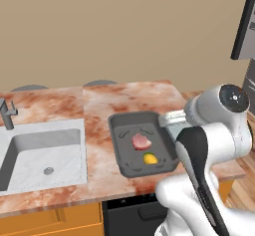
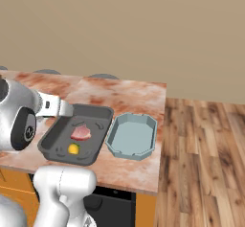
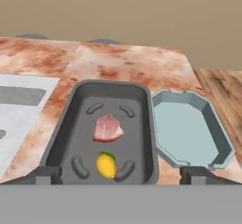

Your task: Place one lemon and one steak in each tupperware on the nearby counter, to pack two identical lunches.

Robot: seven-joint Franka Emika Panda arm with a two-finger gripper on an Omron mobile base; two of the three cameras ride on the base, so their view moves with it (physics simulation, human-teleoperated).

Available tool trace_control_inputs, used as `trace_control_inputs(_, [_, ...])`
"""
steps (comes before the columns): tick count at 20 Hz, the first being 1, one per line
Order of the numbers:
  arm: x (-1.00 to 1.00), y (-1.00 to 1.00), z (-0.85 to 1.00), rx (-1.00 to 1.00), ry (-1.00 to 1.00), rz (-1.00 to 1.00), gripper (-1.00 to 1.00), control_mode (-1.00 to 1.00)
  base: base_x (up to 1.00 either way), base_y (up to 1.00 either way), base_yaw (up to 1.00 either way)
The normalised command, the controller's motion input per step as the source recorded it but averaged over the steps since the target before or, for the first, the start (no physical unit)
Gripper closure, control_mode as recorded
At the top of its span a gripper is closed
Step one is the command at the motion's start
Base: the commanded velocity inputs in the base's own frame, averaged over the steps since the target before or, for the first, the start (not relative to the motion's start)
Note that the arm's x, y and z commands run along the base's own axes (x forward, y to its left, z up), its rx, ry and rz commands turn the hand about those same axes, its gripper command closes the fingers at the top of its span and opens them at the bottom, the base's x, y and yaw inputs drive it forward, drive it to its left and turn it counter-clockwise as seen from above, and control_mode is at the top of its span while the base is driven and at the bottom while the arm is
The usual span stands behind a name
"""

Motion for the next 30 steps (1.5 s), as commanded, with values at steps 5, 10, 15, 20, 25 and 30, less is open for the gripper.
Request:
trace_control_inputs(5, [-0.84, -0.05, 0.77, -0.01, -0.41, 0.11, -1.0, -1.0, 0.0, 0.0, 0.0])
trace_control_inputs(10, [-0.84, -0.49, 0.0, 0.0, -0.23, 0.05, -1.0, -1.0, 0.0, 0.0, 0.0])
trace_control_inputs(15, [-0.1, -0.13, -0.04, 0.0, -0.01, 0.0, -1.0, 1.0, -0.09, -0.39, 0.0])
trace_control_inputs(20, [0.0, 0.0, 0.0, 0.0, 0.0, 0.0, -1.0, 1.0, -0.77, -0.3, 0.0])
trace_control_inputs(25, [0.0, 0.0, 0.0, 0.0, 0.0, 0.0, -1.0, 1.0, -1.0, -0.42, -0.03])
trace_control_inputs(30, [0.0, 0.0, 0.0, 0.0, 0.0, 0.0, -1.0, 1.0, -0.77, -0.78, -0.15])
